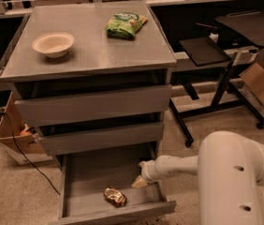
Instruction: Place orange can into bottom drawer
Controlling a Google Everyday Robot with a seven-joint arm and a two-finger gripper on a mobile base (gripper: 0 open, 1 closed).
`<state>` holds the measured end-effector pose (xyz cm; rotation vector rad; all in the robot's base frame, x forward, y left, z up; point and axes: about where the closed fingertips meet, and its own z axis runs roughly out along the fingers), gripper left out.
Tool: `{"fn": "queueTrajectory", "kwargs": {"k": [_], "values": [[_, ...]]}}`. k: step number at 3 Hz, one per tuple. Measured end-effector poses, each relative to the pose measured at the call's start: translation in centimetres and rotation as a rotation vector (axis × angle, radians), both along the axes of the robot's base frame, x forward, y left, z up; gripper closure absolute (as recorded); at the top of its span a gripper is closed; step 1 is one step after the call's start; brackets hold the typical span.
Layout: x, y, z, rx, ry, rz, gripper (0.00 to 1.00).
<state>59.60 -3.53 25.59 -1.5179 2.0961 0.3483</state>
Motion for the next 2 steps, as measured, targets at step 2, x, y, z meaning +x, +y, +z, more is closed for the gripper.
{"fn": "queueTrajectory", "kwargs": {"k": [2], "values": [[-1.36, -1.93, 2.37, -0.006, 0.027, -0.007, 0.0]]}}
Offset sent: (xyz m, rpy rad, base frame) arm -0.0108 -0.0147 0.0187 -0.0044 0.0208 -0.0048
